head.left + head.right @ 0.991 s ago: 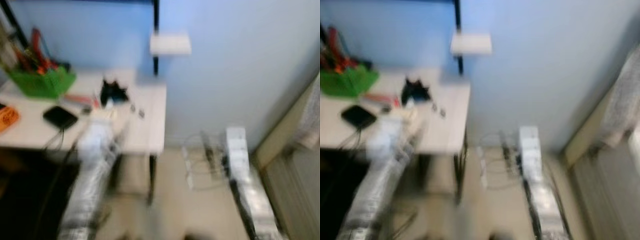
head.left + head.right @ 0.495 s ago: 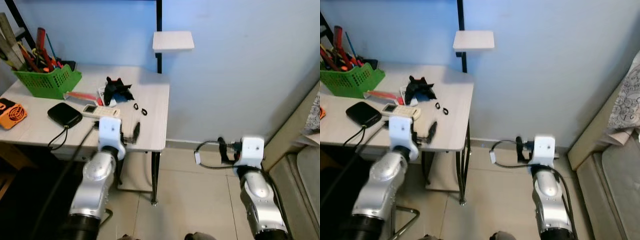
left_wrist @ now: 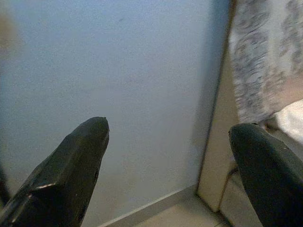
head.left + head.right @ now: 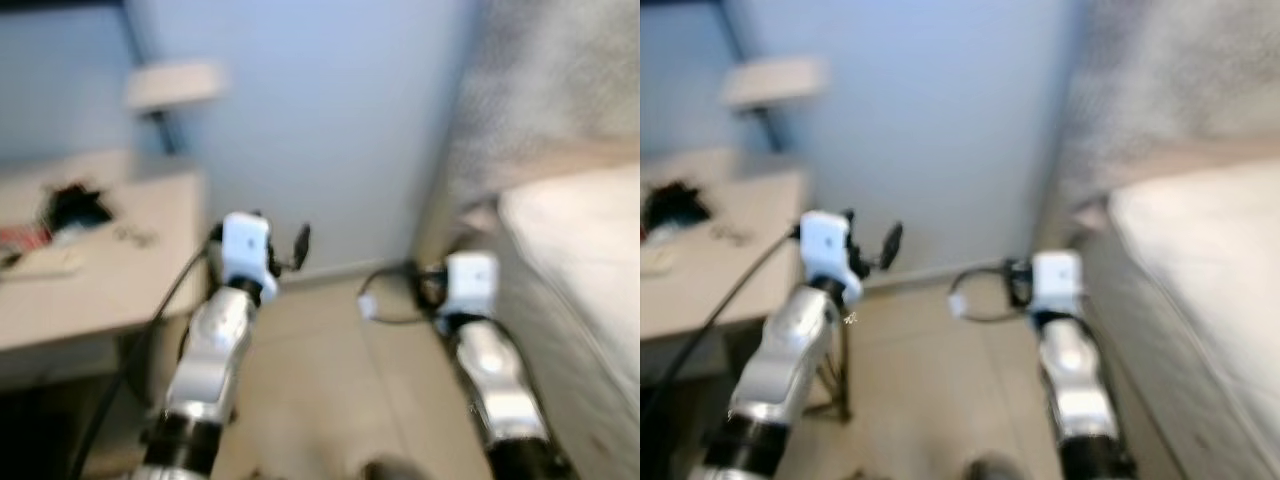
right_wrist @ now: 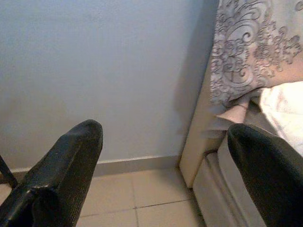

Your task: Clean up the room

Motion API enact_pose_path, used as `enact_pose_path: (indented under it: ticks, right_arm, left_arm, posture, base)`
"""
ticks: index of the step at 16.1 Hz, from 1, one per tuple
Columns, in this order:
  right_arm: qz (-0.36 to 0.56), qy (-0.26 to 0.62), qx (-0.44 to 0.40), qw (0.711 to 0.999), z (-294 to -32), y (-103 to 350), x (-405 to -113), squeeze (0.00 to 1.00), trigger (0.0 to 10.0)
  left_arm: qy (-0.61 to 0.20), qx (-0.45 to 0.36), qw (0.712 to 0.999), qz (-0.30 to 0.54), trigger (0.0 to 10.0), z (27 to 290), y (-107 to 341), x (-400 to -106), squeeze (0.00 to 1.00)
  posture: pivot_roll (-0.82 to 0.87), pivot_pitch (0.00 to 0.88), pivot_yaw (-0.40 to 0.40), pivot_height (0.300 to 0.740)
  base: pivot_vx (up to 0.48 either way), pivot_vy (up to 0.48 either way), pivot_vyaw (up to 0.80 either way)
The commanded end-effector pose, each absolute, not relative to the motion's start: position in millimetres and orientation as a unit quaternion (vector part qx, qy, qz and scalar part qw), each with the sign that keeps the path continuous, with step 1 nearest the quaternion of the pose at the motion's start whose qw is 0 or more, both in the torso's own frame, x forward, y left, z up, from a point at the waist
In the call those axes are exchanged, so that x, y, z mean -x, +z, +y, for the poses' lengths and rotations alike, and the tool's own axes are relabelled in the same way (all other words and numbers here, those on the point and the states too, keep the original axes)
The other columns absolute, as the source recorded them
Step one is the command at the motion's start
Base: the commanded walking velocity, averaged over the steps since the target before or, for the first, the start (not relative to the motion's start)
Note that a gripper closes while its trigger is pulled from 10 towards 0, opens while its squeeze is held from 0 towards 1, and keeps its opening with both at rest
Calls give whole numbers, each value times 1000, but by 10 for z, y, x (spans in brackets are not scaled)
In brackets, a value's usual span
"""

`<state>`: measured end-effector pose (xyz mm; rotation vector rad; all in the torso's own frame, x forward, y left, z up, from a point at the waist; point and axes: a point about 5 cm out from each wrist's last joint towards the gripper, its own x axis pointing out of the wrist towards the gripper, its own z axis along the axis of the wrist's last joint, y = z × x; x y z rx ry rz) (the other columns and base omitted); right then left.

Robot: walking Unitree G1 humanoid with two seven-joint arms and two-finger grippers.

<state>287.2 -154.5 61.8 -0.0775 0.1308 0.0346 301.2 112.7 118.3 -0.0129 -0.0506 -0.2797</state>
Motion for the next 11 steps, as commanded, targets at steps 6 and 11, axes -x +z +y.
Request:
enact_pose_path:
  ticks: [6,11]
  right_arm:
    - [71,35,70,994,-1614,663,-2888,0,10000]
    - [70,15,55,996,-1583,628,-2859,0,10000]
  left_arm:
    - [-147,54,988,2,10000,1152,1070,-2981,0]
    - [-145,28,989,8,10000,1268,1083,-3082,0]
  posture:
    - [-88,0,23,732]
    - [-107,0,54,732]
  base:
    - [0,-17,-449]
    - [0,479,-800]
